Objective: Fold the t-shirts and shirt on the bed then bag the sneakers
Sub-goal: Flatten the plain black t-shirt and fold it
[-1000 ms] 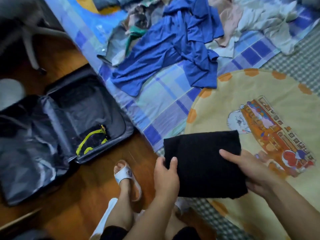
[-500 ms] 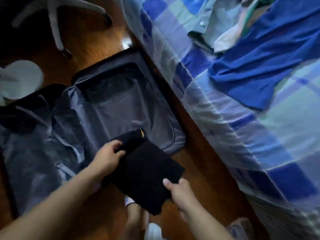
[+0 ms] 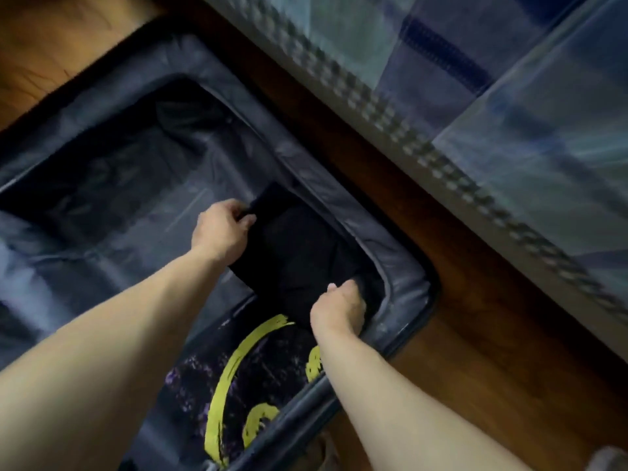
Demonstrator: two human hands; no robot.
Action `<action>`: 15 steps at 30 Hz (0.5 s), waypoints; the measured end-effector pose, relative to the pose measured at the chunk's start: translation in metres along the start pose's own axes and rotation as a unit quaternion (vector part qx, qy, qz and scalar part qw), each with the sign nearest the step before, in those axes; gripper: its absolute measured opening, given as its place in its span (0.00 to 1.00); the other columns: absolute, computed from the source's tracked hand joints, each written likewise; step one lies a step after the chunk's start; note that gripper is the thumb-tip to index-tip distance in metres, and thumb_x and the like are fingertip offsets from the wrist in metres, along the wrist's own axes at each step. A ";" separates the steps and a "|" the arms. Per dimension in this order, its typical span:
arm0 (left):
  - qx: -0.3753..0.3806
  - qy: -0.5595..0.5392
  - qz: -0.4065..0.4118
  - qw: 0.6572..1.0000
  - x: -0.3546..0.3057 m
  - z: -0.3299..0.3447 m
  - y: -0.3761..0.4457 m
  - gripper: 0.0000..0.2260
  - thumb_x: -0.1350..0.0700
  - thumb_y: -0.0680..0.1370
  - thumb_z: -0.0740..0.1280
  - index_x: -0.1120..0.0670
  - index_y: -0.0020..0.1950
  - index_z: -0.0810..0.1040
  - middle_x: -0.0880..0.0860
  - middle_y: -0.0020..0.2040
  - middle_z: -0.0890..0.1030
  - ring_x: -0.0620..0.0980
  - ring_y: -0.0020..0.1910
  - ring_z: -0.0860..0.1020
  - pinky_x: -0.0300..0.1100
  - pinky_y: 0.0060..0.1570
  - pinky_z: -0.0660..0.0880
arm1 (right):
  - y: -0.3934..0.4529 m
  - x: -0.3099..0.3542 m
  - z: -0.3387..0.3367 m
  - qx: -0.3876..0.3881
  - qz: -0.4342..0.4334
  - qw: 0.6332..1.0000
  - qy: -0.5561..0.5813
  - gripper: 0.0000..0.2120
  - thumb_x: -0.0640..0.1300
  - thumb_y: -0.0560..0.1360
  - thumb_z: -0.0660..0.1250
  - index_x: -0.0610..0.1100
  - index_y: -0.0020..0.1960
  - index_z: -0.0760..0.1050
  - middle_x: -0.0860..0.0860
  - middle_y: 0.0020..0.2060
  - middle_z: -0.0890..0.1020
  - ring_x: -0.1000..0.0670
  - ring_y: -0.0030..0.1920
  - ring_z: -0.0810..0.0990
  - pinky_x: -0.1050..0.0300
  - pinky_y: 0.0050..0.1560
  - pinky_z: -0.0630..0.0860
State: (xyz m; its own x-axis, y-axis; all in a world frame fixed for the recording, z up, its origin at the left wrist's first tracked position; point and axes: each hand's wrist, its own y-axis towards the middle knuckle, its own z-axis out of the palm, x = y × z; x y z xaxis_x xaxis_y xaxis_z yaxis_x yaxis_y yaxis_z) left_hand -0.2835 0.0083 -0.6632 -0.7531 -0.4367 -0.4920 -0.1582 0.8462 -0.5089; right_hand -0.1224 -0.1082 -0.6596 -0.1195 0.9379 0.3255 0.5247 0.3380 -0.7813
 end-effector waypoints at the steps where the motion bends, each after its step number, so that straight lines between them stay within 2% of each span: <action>1: -0.009 0.004 0.009 1.000 -0.002 0.013 0.006 0.08 0.54 0.80 0.69 0.51 0.58 0.83 0.55 0.55 0.85 0.59 0.58 0.80 0.48 0.57 0.76 | 0.009 -0.001 0.003 -0.030 0.016 0.999 0.001 0.13 0.41 0.82 0.57 0.39 0.65 0.72 0.44 0.58 0.78 0.41 0.60 0.77 0.56 0.51 0.69; 3: 0.008 -0.020 0.021 1.000 -0.010 0.035 0.020 0.10 0.54 0.80 0.70 0.54 0.60 0.83 0.56 0.57 0.84 0.58 0.60 0.80 0.47 0.60 0.75 | 0.025 0.005 0.007 -0.074 0.089 0.992 0.055 0.16 0.41 0.84 0.53 0.40 0.69 0.71 0.42 0.66 0.76 0.39 0.64 0.76 0.51 0.59 0.72; 5: 0.058 -0.028 0.022 0.998 -0.014 0.052 0.033 0.12 0.56 0.80 0.70 0.56 0.63 0.82 0.57 0.59 0.83 0.57 0.61 0.79 0.44 0.62 0.73 | 0.040 0.007 0.008 -0.081 0.144 0.983 0.085 0.19 0.40 0.84 0.51 0.37 0.73 0.67 0.38 0.71 0.72 0.36 0.69 0.72 0.45 0.69 0.69; 7: 0.100 0.000 0.024 0.995 -0.013 0.062 0.038 0.14 0.59 0.80 0.68 0.56 0.66 0.78 0.58 0.61 0.81 0.58 0.62 0.78 0.43 0.61 0.72 | 0.046 0.007 0.005 -0.118 0.172 0.977 0.038 0.20 0.37 0.83 0.53 0.35 0.74 0.64 0.35 0.70 0.72 0.34 0.69 0.72 0.41 0.68 0.69; 9: 0.116 0.054 0.036 0.991 -0.009 0.064 0.032 0.12 0.59 0.80 0.66 0.55 0.63 0.71 0.59 0.57 0.79 0.61 0.56 0.77 0.50 0.57 0.74 | 0.033 0.004 0.005 -0.114 0.171 0.978 -0.027 0.25 0.38 0.82 0.58 0.37 0.77 0.57 0.37 0.73 0.68 0.36 0.71 0.71 0.44 0.68 0.70; 10: 0.121 0.088 0.042 0.988 -0.006 0.062 0.027 0.10 0.60 0.80 0.64 0.55 0.59 0.67 0.59 0.52 0.77 0.61 0.51 0.76 0.53 0.52 0.74 | 0.018 0.003 0.005 -0.093 0.132 0.985 -0.060 0.29 0.39 0.82 0.59 0.39 0.79 0.53 0.39 0.76 0.63 0.38 0.73 0.68 0.46 0.69 0.68; 12: 0.113 0.129 0.061 0.983 0.000 0.058 0.015 0.10 0.61 0.79 0.63 0.53 0.54 0.62 0.58 0.48 0.73 0.61 0.47 0.74 0.55 0.47 0.72 | -0.014 -0.005 0.009 -0.059 -0.057 0.984 -0.161 0.34 0.39 0.80 0.59 0.42 0.81 0.47 0.43 0.80 0.51 0.40 0.78 0.58 0.48 0.74 0.61; 13: 0.112 0.141 0.070 0.981 0.002 0.055 0.010 0.11 0.61 0.78 0.63 0.52 0.53 0.61 0.57 0.48 0.73 0.62 0.49 0.74 0.57 0.48 0.72 | -0.023 -0.009 0.012 -0.034 -0.175 0.955 -0.235 0.36 0.40 0.80 0.60 0.45 0.82 0.45 0.45 0.81 0.45 0.40 0.80 0.51 0.47 0.78 0.56; 15: 0.124 0.146 0.068 0.979 0.006 0.051 0.000 0.12 0.62 0.77 0.64 0.52 0.55 0.63 0.57 0.49 0.73 0.64 0.53 0.76 0.56 0.49 0.73 | -0.014 -0.013 0.012 0.017 -0.342 0.850 -0.400 0.40 0.44 0.80 0.62 0.50 0.82 0.41 0.46 0.80 0.35 0.39 0.80 0.37 0.42 0.80 0.46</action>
State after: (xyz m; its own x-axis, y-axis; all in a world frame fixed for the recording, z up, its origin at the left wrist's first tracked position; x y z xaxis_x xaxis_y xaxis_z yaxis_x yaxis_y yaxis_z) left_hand -0.2555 -0.0101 -0.7016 -0.9131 -0.1887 -0.3615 0.0880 0.7745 -0.6265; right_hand -0.1380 -0.1238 -0.6595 -0.9290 0.2688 0.2545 0.0785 0.8149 -0.5742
